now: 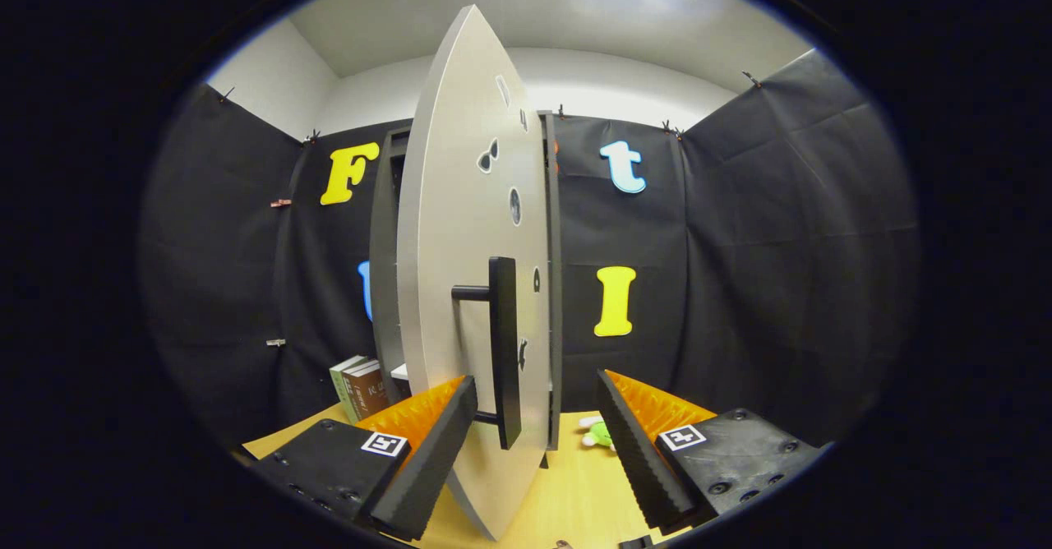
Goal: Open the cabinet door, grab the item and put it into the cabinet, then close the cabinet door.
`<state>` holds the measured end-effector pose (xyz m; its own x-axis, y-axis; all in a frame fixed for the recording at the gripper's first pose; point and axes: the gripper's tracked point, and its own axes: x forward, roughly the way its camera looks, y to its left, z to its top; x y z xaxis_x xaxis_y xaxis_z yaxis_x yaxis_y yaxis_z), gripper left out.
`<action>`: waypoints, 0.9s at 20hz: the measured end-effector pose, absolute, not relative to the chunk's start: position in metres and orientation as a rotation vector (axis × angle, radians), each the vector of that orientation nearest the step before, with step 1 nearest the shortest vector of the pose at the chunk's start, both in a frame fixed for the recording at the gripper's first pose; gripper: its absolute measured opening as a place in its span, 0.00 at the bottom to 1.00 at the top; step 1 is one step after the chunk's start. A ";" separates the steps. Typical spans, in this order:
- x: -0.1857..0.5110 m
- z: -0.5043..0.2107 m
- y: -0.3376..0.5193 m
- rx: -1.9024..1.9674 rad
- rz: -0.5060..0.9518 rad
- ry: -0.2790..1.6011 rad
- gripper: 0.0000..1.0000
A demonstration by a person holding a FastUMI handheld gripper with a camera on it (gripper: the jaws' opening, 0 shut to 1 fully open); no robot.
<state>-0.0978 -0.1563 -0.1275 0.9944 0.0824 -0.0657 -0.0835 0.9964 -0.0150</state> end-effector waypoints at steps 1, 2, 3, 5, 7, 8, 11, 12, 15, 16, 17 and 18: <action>-0.094 -0.130 -0.142 -0.019 0.093 0.067 0.95; -0.090 -0.132 -0.126 -0.018 0.104 0.069 0.95; -0.085 -0.134 -0.111 -0.014 0.118 0.071 0.95; -0.072 -0.143 -0.080 -0.009 0.148 0.082 0.95; -0.057 -0.158 -0.045 0.003 0.193 0.123 0.95; -0.054 -0.160 -0.028 0.020 0.223 0.129 0.96; -0.053 -0.154 -0.004 0.020 0.265 0.118 0.96; -0.054 -0.152 -0.004 0.009 0.253 0.114 0.98; -0.059 -0.145 -0.008 -0.018 0.205 0.078 0.98; -0.060 -0.143 -0.013 -0.034 0.181 0.074 0.98; -0.060 -0.141 -0.018 -0.047 0.160 0.068 0.98; -0.061 -0.139 -0.022 -0.053 0.146 0.065 0.98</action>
<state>-0.0613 -0.0218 -0.1393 0.9873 0.1431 -0.0687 -0.1466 0.9880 -0.0482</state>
